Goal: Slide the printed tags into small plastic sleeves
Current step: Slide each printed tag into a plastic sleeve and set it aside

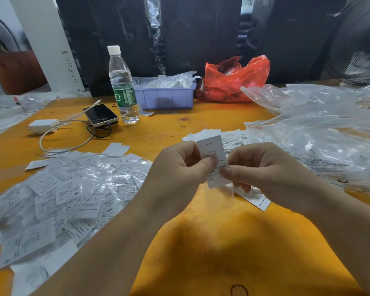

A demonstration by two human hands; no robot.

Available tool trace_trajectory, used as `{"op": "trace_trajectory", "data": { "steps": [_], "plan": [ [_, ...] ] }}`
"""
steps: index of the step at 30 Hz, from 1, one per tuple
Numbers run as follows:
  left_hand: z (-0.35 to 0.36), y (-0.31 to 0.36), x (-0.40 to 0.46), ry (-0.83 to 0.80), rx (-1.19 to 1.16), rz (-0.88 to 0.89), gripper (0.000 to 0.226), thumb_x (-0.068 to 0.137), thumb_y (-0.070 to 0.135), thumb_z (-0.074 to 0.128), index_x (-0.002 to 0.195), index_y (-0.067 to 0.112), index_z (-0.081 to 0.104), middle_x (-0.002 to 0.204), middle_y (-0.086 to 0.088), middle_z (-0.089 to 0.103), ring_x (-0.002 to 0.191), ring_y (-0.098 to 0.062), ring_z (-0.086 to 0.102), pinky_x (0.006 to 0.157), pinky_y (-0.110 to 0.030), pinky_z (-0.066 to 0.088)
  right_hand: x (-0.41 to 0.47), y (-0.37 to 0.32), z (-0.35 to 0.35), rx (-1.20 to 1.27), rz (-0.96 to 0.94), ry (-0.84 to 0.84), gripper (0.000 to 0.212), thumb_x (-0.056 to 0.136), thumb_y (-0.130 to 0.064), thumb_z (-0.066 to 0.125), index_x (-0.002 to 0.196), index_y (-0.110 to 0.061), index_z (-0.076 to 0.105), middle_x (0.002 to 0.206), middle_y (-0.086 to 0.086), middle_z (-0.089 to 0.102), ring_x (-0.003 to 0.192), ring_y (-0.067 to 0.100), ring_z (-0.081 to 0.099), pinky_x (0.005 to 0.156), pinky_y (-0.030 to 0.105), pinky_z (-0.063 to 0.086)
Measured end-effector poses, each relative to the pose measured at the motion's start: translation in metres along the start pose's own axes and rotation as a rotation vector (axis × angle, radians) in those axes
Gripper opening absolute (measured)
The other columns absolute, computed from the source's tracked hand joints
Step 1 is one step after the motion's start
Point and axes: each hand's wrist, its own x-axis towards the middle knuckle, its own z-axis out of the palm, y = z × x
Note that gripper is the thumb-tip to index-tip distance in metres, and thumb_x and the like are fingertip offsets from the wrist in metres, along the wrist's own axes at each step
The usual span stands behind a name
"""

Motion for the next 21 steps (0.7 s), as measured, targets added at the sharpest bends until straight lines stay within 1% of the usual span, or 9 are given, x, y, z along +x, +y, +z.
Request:
{"op": "trace_trajectory", "data": {
  "steps": [4,7,9,12,13,14,16,18,21],
  "plan": [
    [-0.0002,0.0023,-0.0011,-0.020,-0.028,-0.008,0.010,0.086,0.012,0.071,0.084,0.021,0.067,0.071,0.007,0.071,0.057,0.002,0.059,0.049,-0.008,0.040,-0.0001,-0.0002,0.0006,-0.030,-0.016,0.016,0.020,0.071,-0.033,0.068,0.069,-0.013,0.069,0.058,0.001,0.057,0.058,0.019,0.047,0.058,0.037,0.035],
    [-0.0009,0.0015,-0.0004,-0.004,0.000,-0.004,0.016,0.084,0.011,0.073,0.085,0.022,0.063,0.078,-0.006,0.073,0.063,-0.012,0.065,0.050,-0.013,0.044,0.0001,0.0004,-0.0003,-0.038,-0.019,0.027,0.025,0.072,-0.032,0.069,0.074,-0.007,0.070,0.061,0.000,0.059,0.059,0.018,0.047,0.058,0.038,0.034],
    [-0.0007,0.0015,0.0001,-0.008,-0.008,-0.008,0.018,0.083,0.011,0.074,0.087,0.023,0.061,0.078,-0.007,0.073,0.069,-0.018,0.068,0.051,-0.014,0.046,-0.0002,0.0010,-0.0011,-0.044,-0.019,0.023,0.021,0.077,-0.026,0.072,0.076,-0.005,0.070,0.062,0.001,0.060,0.059,0.019,0.047,0.058,0.039,0.034],
    [-0.0006,0.0017,0.0002,-0.025,-0.036,-0.024,0.008,0.086,0.021,0.071,0.089,0.023,0.064,0.077,-0.003,0.074,0.061,-0.005,0.065,0.051,-0.012,0.044,-0.0001,0.0021,-0.0015,-0.056,-0.018,0.018,0.014,0.085,-0.015,0.070,0.075,-0.006,0.069,0.060,-0.003,0.059,0.058,0.015,0.048,0.057,0.035,0.036],
    [-0.0006,0.0021,0.0003,-0.030,-0.061,-0.031,0.004,0.089,0.025,0.067,0.088,0.021,0.066,0.077,-0.003,0.073,0.060,-0.003,0.063,0.051,-0.012,0.044,0.0000,0.0019,-0.0012,-0.053,-0.015,0.013,0.015,0.084,-0.017,0.069,0.075,-0.005,0.069,0.061,-0.002,0.060,0.058,0.014,0.048,0.057,0.034,0.036],
    [-0.0007,0.0009,0.0004,-0.028,-0.072,-0.030,0.011,0.092,0.026,0.062,0.086,0.018,0.067,0.076,-0.004,0.072,0.060,-0.002,0.062,0.052,-0.013,0.045,0.0002,0.0014,-0.0006,-0.043,-0.009,0.008,0.018,0.081,-0.022,0.069,0.076,-0.004,0.069,0.062,0.000,0.061,0.058,0.015,0.048,0.058,0.034,0.036],
    [0.0000,-0.0005,0.0007,-0.013,-0.061,-0.021,0.016,0.094,0.022,0.060,0.083,0.015,0.068,0.074,-0.003,0.071,0.058,-0.001,0.059,0.051,-0.012,0.044,-0.0001,0.0000,0.0007,-0.027,0.000,-0.002,0.027,0.075,-0.030,0.069,0.077,-0.004,0.070,0.064,0.004,0.062,0.058,0.020,0.047,0.057,0.038,0.035],
    [0.0005,0.0003,0.0002,0.003,-0.040,-0.006,0.010,0.092,0.015,0.063,0.083,0.016,0.067,0.071,0.000,0.071,0.056,0.001,0.059,0.050,-0.010,0.042,-0.0003,-0.0015,0.0016,-0.024,0.000,0.000,0.030,0.071,-0.034,0.068,0.076,-0.004,0.069,0.064,0.005,0.061,0.058,0.021,0.046,0.056,0.039,0.034],
    [0.0003,0.0015,0.0002,0.028,-0.039,-0.003,0.011,0.087,0.012,0.070,0.087,0.021,0.063,0.076,-0.003,0.072,0.061,-0.003,0.064,0.049,-0.010,0.044,0.0003,-0.0021,0.0015,-0.040,0.000,0.017,0.036,0.070,-0.037,0.068,0.078,-0.002,0.069,0.065,0.005,0.062,0.061,0.023,0.047,0.059,0.042,0.034]
  ]
}}
